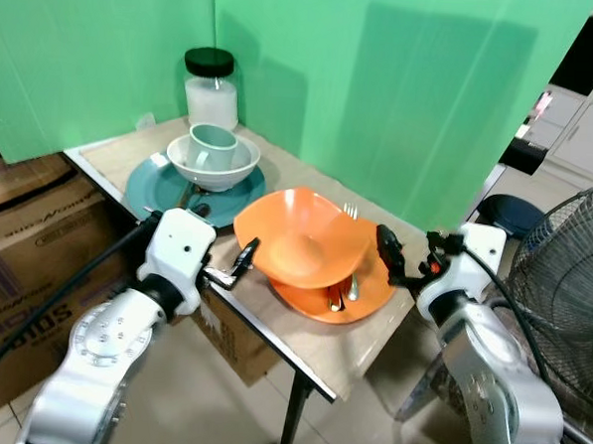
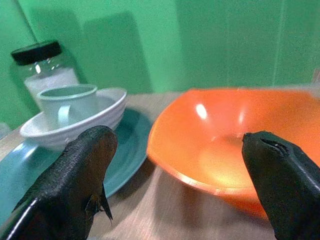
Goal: Setting the table
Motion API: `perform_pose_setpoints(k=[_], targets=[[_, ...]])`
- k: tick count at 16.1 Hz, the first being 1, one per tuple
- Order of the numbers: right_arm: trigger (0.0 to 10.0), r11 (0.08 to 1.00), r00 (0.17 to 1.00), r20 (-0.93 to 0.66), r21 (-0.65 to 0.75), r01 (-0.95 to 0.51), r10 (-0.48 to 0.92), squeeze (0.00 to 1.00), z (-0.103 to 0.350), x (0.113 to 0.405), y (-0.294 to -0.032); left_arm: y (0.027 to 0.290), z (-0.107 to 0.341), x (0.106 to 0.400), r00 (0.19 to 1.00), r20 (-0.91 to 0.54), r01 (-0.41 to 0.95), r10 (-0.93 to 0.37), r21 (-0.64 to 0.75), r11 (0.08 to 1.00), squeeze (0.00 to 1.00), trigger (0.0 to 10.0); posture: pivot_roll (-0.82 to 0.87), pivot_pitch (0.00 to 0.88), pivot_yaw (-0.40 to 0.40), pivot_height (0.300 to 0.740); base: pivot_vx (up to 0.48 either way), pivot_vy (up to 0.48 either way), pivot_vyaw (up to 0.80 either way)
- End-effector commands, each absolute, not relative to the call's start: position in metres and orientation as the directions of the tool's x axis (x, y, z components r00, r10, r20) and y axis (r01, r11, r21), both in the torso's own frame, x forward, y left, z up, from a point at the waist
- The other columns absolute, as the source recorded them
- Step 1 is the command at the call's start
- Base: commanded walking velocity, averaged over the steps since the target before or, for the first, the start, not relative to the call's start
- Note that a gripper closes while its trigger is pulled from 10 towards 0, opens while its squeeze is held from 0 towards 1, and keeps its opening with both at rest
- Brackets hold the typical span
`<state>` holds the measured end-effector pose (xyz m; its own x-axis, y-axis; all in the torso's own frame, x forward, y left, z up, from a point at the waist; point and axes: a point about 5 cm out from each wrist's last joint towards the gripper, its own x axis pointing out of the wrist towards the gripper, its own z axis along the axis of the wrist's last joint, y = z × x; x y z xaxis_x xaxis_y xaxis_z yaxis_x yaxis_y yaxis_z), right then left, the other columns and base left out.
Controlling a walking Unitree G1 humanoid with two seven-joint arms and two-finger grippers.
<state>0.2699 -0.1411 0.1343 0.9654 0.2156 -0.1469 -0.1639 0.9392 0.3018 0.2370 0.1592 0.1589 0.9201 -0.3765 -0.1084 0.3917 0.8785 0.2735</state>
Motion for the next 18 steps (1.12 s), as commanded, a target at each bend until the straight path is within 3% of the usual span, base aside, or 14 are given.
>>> perform_pose_setpoints(k=[1,7,8,9,15,17,18], targets=[[10.0,0.936,0.963,-0.165,0.318,-0.154,0.215,1.0,0.135,0.274,-0.142,0.16,0.161,0.236,0.914,-0.105,0.404,-0.391,0.273,0.873,0.0,10.0,0.12,0.0,-0.062,0.74,0.0,0.0,0.0],[10.0,0.903,0.891,-0.383,0.424,-0.064,0.244,0.97,0.123,0.302,-0.136,0.168,0.156,0.221,0.815,-0.198,0.578,-0.544,0.234,0.782,0.0,10.0,0.12,0.0,-0.071,0.74,0.0,0.0,0.0],[10.0,0.888,0.881,-0.385,0.453,-0.079,0.275,0.45,0.124,0.305,-0.132,0.168,0.154,0.216,0.788,-0.226,0.614,-0.573,0.223,0.757,0.0,10.0,0.12,0.0,-0.074,0.74,0.0,0.0,0.0],[10.0,0.867,0.874,-0.384,0.491,-0.08,0.298,0.0,0.125,0.308,-0.129,0.169,0.152,0.212,0.76,-0.254,0.647,-0.598,0.211,0.733,0.0,10.0,0.12,0.0,-0.076,0.74,0.0,0.0,0.0],[10.0,0.828,0.813,-0.483,0.561,0.002,0.325,0.0,0.116,0.319,-0.121,0.165,0.147,0.204,0.707,-0.293,0.701,-0.643,0.177,0.69,0.0,10.0,0.13,0.0,-0.08,0.74,0.0,0.0,0.0],[3.9,0.807,0.811,-0.483,0.59,0.023,0.33,0.0,0.116,0.324,-0.121,0.165,0.148,0.203,0.704,-0.297,0.705,-0.645,0.175,0.688,0.0,10.0,0.13,0.0,-0.087,0.74,0.0,0.0,0.0],[0.0,0.789,0.814,-0.477,0.613,0.036,0.333,0.0,0.116,0.326,-0.12,0.165,0.148,0.203,0.705,-0.297,0.703,-0.643,0.175,0.69,0.0,10.0,0.13,0.0,-0.087,0.74,0.0,0.0,0.0]])
